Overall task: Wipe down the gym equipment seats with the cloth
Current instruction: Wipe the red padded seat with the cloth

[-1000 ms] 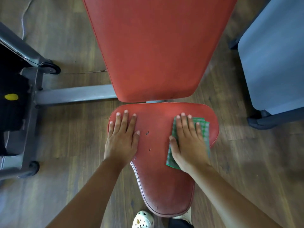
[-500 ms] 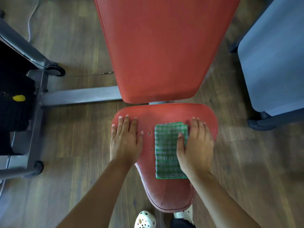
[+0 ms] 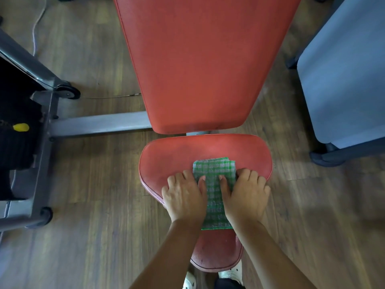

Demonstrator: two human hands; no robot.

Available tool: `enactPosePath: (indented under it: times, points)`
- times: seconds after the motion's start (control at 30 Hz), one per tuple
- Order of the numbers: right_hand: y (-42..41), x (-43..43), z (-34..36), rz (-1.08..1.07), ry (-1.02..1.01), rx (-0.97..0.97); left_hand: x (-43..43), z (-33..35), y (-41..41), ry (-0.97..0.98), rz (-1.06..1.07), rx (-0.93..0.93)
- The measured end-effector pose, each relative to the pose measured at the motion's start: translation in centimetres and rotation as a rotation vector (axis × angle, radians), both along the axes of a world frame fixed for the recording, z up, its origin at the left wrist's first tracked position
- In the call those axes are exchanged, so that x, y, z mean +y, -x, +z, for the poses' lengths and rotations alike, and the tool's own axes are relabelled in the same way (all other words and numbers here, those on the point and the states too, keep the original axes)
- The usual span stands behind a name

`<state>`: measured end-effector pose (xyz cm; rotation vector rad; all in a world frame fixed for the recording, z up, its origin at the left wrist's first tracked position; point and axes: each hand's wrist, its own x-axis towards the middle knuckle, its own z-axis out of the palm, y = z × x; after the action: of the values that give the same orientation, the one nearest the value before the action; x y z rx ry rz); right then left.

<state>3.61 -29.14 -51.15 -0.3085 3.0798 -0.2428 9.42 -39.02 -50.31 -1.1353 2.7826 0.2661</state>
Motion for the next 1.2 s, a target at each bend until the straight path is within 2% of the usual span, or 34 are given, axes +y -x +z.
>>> enactPosePath:
  times: [0.23, 0.4, 0.53, 0.67, 0.83, 1.03, 1.2]
  points:
    - [-0.5, -0.6, -0.3, -0.009, 0.06, -0.044, 0.6, 0.0, 0.6, -0.028, -0.008, 0.033]
    - [-0.4, -0.4, 0.2, 0.085, 0.157, -0.016, 0.1, 0.4, 0.4, -0.081, -0.036, 0.111]
    - [-1.0, -0.3, 2.2, 0.07, 0.367, -0.211, 0.2, 2.0, -0.4, -0.261, 0.022, 0.164]
    - [-2.7, -0.1, 6.0, 0.101, 0.453, -0.267, 0.5, 5.7, -2.5, -0.353, 0.089, 0.31]
    - [-7.3, 0.7, 12.3, 0.147, 0.541, -0.28, 1.6, 12.2, -7.5, -0.336, 0.142, 0.28]
    - [-14.2, 2.9, 20.4, 0.2, 0.455, -0.337, 3.9, 19.7, -15.3, -0.404, 0.305, 0.294]
    - [-20.0, 4.7, 25.6, 0.214, 0.473, -0.476, 6.9, 24.4, -22.2, -0.368, 0.447, 0.303]
